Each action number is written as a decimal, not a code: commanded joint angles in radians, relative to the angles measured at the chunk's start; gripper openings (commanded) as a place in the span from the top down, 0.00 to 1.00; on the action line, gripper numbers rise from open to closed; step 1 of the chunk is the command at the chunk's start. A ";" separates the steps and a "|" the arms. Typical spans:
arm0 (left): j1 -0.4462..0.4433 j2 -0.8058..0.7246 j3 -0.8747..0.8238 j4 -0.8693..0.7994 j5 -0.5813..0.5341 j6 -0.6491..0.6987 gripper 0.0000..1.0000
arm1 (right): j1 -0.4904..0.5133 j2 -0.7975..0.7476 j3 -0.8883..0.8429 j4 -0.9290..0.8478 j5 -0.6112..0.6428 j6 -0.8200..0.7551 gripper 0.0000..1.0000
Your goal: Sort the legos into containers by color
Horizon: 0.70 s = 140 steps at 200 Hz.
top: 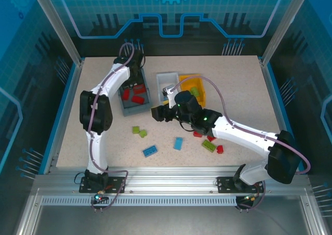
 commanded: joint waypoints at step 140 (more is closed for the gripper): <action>-0.412 -1.168 -0.975 0.470 0.177 -0.161 0.41 | -0.185 0.629 0.435 -0.552 0.046 -0.210 0.35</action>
